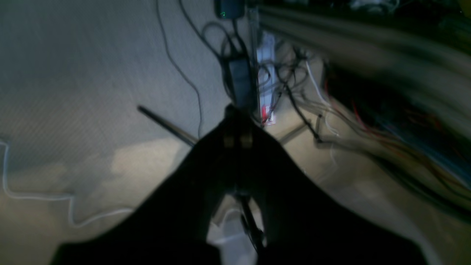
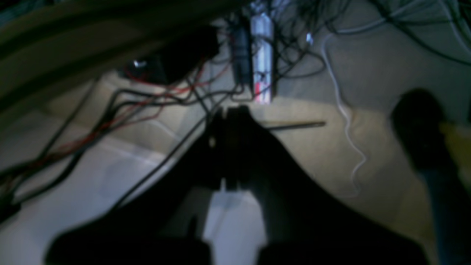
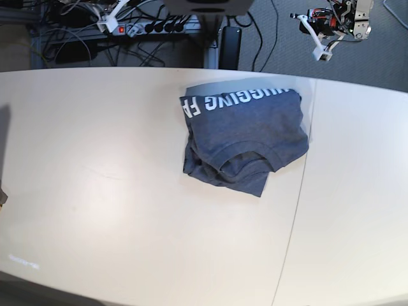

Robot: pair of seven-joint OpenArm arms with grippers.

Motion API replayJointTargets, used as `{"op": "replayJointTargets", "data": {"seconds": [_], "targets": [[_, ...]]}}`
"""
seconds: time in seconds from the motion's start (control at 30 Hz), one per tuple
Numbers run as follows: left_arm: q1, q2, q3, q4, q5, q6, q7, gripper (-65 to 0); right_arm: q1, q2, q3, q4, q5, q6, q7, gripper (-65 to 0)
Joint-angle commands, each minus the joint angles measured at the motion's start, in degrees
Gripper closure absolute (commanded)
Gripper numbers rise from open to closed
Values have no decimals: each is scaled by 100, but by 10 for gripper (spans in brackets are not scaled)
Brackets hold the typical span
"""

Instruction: Fold the T-shirt properly

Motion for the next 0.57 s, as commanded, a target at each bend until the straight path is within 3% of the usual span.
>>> {"op": "replayJointTargets", "data": {"seconds": [0.0,0.07,0.23,0.43,0.53], "targets": [[-223,-28,61,-225,138,136,-166,0,166,-20,28,-258,-66,70,39,0],[-629,94,258,-848,396,345,-339,0,555,-142,28,-870,-332,-74,31,0],[-1314,393,793,-2065,450,376,-372,0,1189,-490,138,-1611,-721,-291,26,0],[-1375,505,1049,-2179,452,516,-398,0,1344,-903,203,-1526,-756,-286,111,0],[-1377,505,1045,-2179,452,273,-389,0,1342,-1010,201,-1429,-752,-264,227,0]]}}
